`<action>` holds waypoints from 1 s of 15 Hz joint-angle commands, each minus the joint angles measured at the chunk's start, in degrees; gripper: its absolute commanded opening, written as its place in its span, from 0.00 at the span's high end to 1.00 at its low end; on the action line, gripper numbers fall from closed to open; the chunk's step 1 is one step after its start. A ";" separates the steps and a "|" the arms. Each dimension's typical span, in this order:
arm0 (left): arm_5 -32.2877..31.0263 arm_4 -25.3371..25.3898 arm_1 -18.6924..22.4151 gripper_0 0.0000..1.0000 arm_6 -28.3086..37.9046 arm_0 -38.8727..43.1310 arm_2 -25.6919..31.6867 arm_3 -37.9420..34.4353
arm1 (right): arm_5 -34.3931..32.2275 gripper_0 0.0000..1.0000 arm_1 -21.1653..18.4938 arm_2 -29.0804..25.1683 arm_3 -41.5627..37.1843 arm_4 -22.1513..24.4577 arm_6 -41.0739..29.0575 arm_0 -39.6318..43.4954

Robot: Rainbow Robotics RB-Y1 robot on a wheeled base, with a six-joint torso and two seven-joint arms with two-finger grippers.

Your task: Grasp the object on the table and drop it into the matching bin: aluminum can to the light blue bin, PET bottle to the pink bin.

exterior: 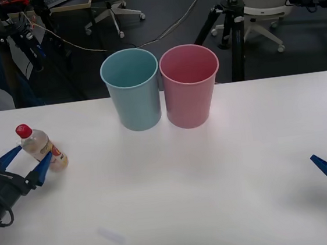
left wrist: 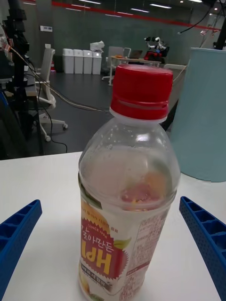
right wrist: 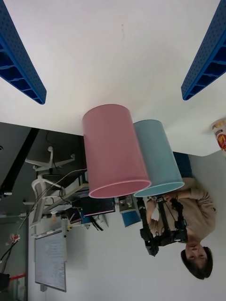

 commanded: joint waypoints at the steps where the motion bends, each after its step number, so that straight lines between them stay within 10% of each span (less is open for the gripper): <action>1: 3.99 0.68 -0.01 0.00 0.25 -1.06 -2.17 -0.01 | 0.00 0.00 0.00 0.00 0.00 0.00 0.00 0.00; 8: 12.96 1.12 -0.09 0.00 1.22 -3.70 -6.65 -0.01 | 0.00 0.00 0.00 0.00 0.00 0.00 0.00 0.00; 9: 13.49 1.12 -0.09 0.07 1.48 -3.96 -7.00 -0.01 | 0.00 0.00 0.00 0.00 0.00 0.00 0.00 0.00; 12: 14.10 1.21 -0.09 0.87 2.27 -4.14 -7.44 -0.01 | 0.00 0.00 0.00 0.00 0.00 0.00 0.00 0.00; 15: 14.01 1.12 -0.09 1.00 2.54 -4.05 -7.53 -0.01 | 0.00 0.00 0.00 0.00 0.00 0.00 0.00 0.00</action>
